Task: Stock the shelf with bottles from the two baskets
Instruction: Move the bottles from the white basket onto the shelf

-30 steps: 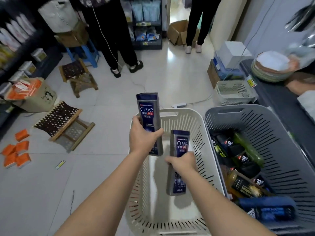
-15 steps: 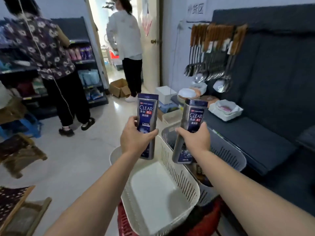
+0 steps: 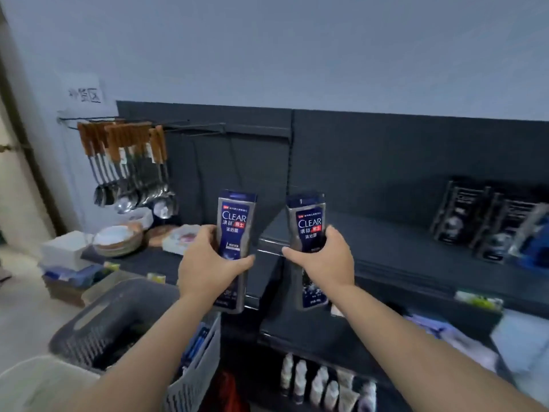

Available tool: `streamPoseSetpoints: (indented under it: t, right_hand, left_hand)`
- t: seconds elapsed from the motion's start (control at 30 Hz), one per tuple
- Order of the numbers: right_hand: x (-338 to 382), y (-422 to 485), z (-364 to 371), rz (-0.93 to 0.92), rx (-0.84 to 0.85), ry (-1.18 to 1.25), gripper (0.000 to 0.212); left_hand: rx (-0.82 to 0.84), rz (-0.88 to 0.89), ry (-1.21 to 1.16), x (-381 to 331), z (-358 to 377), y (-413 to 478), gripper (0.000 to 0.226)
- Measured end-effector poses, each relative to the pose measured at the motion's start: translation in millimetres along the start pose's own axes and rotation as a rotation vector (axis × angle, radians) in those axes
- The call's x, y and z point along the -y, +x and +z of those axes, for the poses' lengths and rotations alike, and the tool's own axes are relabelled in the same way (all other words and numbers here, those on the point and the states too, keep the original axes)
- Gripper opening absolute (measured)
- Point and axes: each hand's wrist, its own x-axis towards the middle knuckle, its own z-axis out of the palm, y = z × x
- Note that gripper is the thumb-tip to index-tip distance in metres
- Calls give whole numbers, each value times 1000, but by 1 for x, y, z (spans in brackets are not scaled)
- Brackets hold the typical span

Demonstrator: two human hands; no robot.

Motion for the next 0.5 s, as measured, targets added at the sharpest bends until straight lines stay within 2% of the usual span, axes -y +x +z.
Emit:
streamPoseSetpoints:
  t: [0.1,0.27,0.5]
  right_hand:
    - [-35,17,-68,22,-118,-14,51]
    - [-99,37,-171,107,-270,-61,51]
    - [-186,66,-281,174,-371,-130,50]
  left_hand:
    - [114,90,-67,-47,64,-5,68]
    - [258,131,-137,-123,167,-30,67]
    - [321,180,-123,-207,283,-56,66]
